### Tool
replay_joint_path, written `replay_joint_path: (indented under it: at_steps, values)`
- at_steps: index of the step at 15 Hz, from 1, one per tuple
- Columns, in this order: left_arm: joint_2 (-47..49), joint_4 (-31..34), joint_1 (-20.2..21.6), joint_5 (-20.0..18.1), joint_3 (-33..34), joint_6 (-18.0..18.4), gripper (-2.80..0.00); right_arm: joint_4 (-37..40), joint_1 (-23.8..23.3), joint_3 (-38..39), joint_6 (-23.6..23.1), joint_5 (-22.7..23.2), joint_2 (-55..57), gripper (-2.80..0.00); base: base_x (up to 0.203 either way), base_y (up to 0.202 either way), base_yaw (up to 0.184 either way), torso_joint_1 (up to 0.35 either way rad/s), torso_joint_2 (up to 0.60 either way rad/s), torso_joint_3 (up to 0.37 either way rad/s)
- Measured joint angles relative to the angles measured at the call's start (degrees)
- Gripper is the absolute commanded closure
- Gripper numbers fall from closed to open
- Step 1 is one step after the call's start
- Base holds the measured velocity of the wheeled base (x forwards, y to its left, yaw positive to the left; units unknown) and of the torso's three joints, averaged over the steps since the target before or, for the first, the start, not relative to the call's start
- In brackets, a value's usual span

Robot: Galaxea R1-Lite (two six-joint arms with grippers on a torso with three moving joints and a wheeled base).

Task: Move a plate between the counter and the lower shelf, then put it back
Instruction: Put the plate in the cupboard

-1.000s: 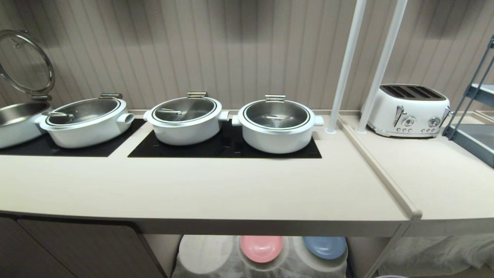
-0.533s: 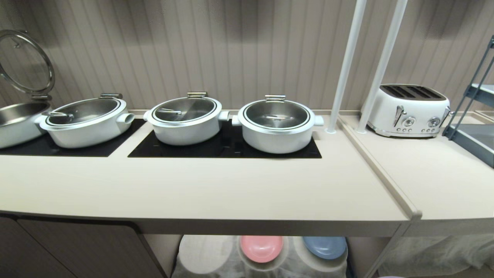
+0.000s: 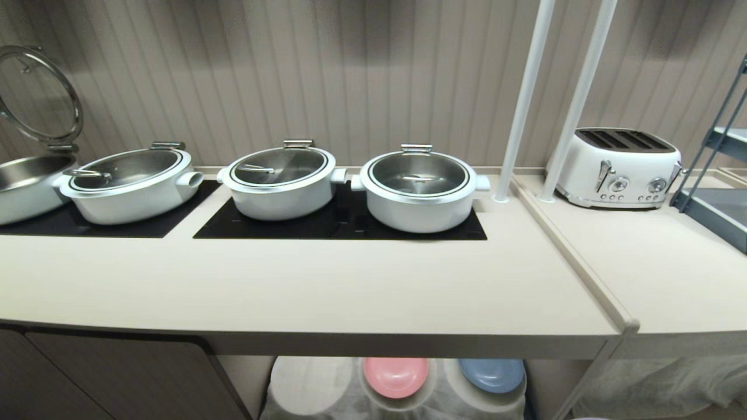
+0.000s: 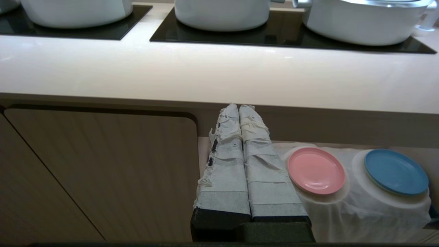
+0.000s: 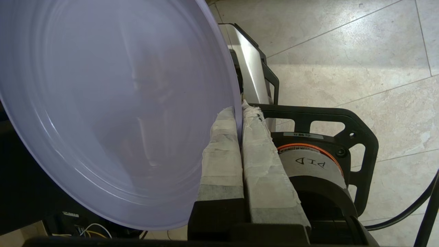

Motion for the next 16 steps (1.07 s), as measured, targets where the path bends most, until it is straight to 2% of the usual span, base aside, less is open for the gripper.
replay_joint_path:
  at_steps: [3, 16]
  values:
    - [0.0, 0.0, -0.02, 0.0, 0.0, 0.01, 0.0, -0.02, 0.02, -0.05, 0.01, 0.01, 0.01, 0.0, 0.003, 0.128, 0.0, 0.003, 0.0, 0.004]
    - [0.0, -0.05, -0.02, 0.0, 0.0, 0.0, 0.0, 0.09, 0.35, 0.0, -0.01, 0.0, 0.06, 0.0, 0.0, 0.197, 0.0, 0.004, 0.0, 0.003]
